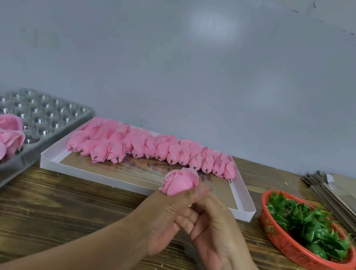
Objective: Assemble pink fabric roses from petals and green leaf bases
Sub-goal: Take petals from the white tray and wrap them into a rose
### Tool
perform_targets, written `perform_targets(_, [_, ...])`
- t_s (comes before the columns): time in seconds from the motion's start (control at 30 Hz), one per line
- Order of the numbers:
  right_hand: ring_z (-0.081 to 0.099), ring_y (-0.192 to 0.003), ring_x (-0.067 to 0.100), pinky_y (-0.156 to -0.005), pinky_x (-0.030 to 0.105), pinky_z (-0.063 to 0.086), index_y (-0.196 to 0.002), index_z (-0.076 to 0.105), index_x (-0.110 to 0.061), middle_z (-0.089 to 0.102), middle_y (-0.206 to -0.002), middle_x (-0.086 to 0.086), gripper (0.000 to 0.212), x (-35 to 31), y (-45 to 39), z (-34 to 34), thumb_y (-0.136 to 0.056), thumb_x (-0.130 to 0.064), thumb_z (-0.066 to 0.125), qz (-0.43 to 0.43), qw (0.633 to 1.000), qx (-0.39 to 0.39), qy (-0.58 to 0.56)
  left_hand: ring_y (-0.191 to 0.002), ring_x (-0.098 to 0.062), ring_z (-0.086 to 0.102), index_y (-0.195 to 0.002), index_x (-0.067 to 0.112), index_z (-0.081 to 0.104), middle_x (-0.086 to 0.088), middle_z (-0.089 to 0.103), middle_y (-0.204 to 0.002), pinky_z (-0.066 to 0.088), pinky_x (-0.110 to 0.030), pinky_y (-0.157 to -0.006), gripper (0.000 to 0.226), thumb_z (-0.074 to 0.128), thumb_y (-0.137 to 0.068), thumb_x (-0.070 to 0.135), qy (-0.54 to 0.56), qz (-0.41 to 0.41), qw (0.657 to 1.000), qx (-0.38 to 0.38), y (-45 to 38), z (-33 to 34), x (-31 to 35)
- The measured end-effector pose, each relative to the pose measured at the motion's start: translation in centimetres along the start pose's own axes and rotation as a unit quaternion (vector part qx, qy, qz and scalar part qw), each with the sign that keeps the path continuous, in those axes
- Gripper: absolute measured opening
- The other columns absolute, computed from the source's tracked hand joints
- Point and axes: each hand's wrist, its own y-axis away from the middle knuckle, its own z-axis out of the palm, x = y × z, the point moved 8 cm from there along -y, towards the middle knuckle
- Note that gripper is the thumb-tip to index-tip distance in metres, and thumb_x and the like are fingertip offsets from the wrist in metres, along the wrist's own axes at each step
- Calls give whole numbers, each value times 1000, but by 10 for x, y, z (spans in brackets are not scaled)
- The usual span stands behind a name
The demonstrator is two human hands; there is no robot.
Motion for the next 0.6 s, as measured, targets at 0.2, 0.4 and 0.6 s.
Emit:
perform_targets(0.2, [59, -59, 18, -57, 22, 52, -79, 68, -3, 63, -70, 14, 16, -7, 6, 7, -70, 11, 66, -94, 988, -27, 122, -58, -11, 64, -62, 19, 76, -6, 72, -81, 46, -17, -45, 14, 74, -64, 32, 79, -2, 996, 40, 0, 0, 7])
perform_targets(0.4, [45, -63, 16, -60, 30, 38, -75, 63, 3, 54, -65, 14, 7, -24, 15, 7, -73, 7, 68, -245, 922, 28, 299, -68, -21, 66, -62, 18, 74, -9, 66, -74, 58, -31, -68, 17, 76, -59, 34, 79, -11, 996, 40, 1, 3, 0])
perform_targets(0.6, [48, -43, 13, -45, 19, 41, -59, 66, -4, 55, -51, 12, 13, -16, 9, 8, -66, -15, 66, -158, 964, -8, 214, -50, -11, 55, -67, 17, 77, -9, 61, -76, 40, -23, -44, 24, 73, -58, 39, 6, -12, 1000, -11, 4, 8, 12])
